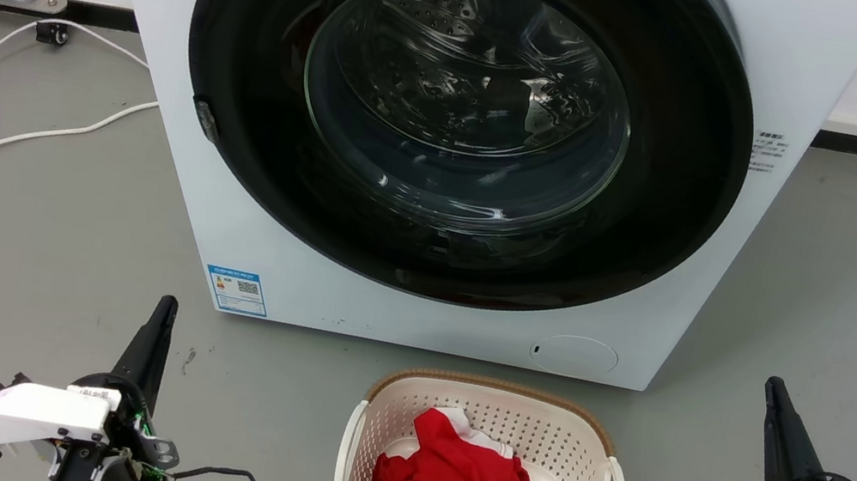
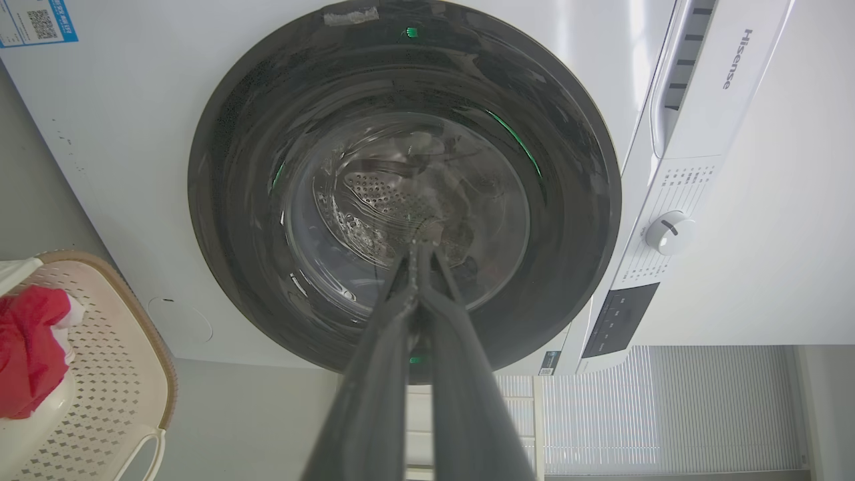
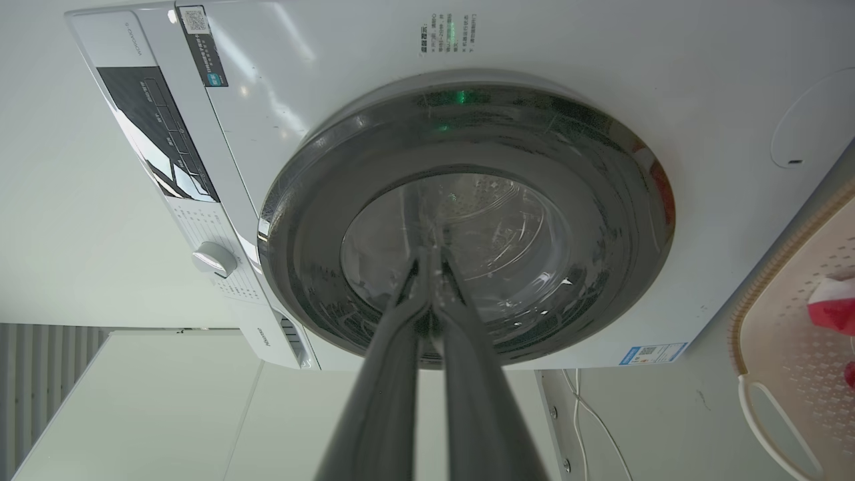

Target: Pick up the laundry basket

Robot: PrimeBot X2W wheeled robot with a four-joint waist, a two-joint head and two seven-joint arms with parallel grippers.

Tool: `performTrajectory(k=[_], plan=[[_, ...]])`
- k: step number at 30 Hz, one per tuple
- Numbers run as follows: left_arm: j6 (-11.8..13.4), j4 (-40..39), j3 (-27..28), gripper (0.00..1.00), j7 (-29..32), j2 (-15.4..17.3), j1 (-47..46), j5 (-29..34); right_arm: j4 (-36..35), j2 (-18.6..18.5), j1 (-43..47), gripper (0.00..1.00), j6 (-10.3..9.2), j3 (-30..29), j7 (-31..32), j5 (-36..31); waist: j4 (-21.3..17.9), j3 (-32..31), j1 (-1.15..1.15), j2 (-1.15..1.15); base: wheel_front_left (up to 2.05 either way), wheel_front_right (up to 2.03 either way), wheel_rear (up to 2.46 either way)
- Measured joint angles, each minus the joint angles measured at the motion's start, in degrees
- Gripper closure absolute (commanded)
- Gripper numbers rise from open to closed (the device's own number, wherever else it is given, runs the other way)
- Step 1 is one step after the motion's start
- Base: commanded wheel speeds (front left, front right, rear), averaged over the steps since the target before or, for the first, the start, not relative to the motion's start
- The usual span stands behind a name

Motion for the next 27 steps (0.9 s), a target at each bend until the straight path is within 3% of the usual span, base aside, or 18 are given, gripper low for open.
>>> performTrajectory(k=[27], plan=[[0.0,0.0,0.0,1.00,0.0,0.0,0.0,0.0,0.0,0.0,0.0,1.00,0.00,0.0,0.0,0.0,0.0,0.0,0.00,0.00,0.00,0.00,0.00]])
